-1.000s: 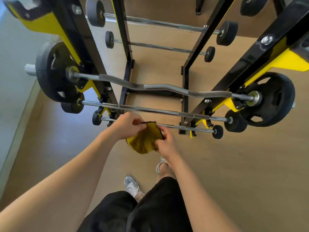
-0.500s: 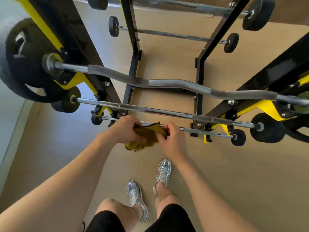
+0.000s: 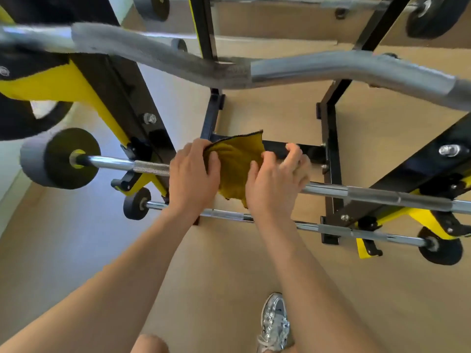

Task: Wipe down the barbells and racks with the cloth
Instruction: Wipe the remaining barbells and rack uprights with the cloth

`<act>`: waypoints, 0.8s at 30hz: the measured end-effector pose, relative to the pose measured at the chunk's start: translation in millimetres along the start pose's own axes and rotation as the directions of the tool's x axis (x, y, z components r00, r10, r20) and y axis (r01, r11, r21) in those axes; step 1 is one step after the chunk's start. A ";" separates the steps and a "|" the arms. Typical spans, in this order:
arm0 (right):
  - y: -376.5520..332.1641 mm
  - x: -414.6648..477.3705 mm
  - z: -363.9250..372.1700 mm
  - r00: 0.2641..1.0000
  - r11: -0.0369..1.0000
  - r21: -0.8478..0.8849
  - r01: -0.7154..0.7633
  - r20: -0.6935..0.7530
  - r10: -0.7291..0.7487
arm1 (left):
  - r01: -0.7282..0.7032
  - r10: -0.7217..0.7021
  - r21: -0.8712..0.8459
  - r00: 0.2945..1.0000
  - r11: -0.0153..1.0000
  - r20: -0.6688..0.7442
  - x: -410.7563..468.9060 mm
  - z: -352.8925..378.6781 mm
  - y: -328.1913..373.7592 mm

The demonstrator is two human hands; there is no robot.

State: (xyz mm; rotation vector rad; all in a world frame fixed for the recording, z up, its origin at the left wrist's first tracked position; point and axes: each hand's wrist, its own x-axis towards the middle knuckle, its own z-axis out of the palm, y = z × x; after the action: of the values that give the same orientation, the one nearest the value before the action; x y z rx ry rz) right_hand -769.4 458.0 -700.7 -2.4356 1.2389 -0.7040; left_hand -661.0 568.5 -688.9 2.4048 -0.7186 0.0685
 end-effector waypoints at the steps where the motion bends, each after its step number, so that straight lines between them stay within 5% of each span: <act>1: 0.3 -3.9 10.3 0.991 0.988 -0.067 0.136 -0.007 -0.137 | -0.030 0.032 0.027 0.998 0.999 -0.052 -0.8 7.6 -8.8; 3: -0.5 -12.7 28.3 0.882 0.895 -0.015 0.446 0.178 -0.437 | -0.074 0.081 0.056 0.990 0.996 -0.117 -1.1 20.8 -26.9; 5: -0.1 -13.2 42.3 0.740 0.782 -0.035 0.622 0.356 -0.572 | -0.099 0.112 0.096 0.984 0.990 -0.141 0.3 32.2 -42.1; 10: 8.1 8.8 54.1 0.679 0.668 -0.156 0.728 0.299 -0.670 | -0.090 0.130 0.176 0.964 0.980 -0.232 1.6 60.8 -49.7; 14: 23.5 8.7 51.5 0.707 0.695 -0.147 0.704 0.249 -0.663 | -0.133 0.155 0.090 0.937 0.987 -0.314 -0.7 66.6 -60.5; 19: 129.6 23.8 3.9 0.924 0.895 -0.252 0.369 -0.002 -0.382 | -0.148 0.208 0.236 0.945 0.960 -0.251 0.2 61.9 -58.3; 22: 144.8 16.2 4.3 0.947 0.912 -0.321 0.255 -0.107 -0.303 | -0.127 0.194 0.319 0.963 0.939 -0.188 4.2 60.6 -55.7; 24: 118.4 5.8 14.3 0.922 0.891 -0.337 0.303 -0.133 -0.364 | -0.137 0.198 0.341 0.969 0.930 -0.149 5.3 59.1 -58.9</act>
State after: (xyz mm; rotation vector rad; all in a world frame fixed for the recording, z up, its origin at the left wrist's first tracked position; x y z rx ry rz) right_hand -836.7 386.2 -768.4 -2.9505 1.0698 -0.9186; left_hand -633.5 570.6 -767.9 2.5978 -0.8833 0.5103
